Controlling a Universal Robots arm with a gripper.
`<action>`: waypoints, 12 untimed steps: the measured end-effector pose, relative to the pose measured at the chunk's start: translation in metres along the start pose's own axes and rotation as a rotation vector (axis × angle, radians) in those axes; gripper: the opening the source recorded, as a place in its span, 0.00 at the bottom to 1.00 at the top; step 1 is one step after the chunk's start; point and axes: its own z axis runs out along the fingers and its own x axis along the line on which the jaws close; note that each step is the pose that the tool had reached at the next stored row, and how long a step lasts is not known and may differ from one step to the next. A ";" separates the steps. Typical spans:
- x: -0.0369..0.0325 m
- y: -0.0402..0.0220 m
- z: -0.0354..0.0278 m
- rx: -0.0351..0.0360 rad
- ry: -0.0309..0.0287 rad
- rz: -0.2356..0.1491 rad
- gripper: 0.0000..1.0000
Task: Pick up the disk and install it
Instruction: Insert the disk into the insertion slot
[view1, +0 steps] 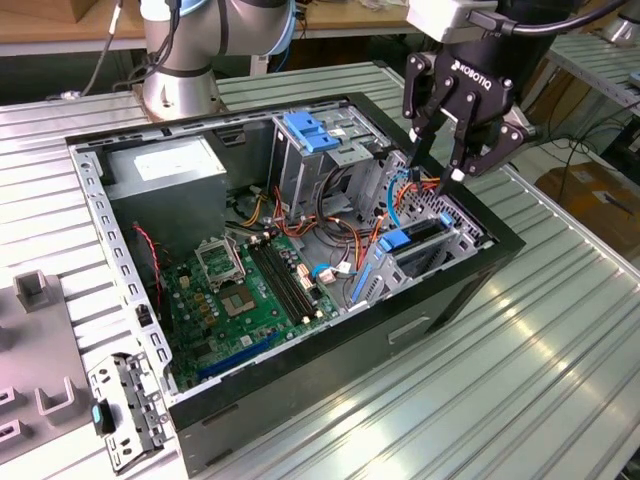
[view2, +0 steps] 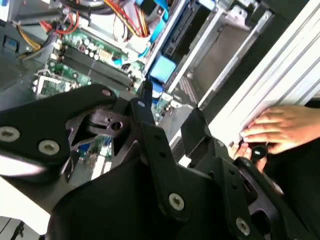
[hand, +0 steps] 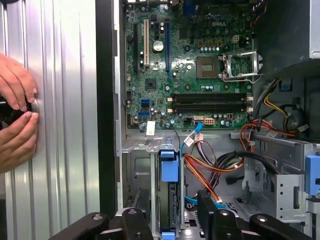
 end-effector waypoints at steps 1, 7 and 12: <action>-0.0001 0.0000 0.0016 0.0000 0.0002 0.000 0.51; -0.0005 0.0002 0.0140 0.0000 0.0000 -0.001 0.49; -0.0009 0.0004 0.0243 0.0000 0.0002 -0.001 0.30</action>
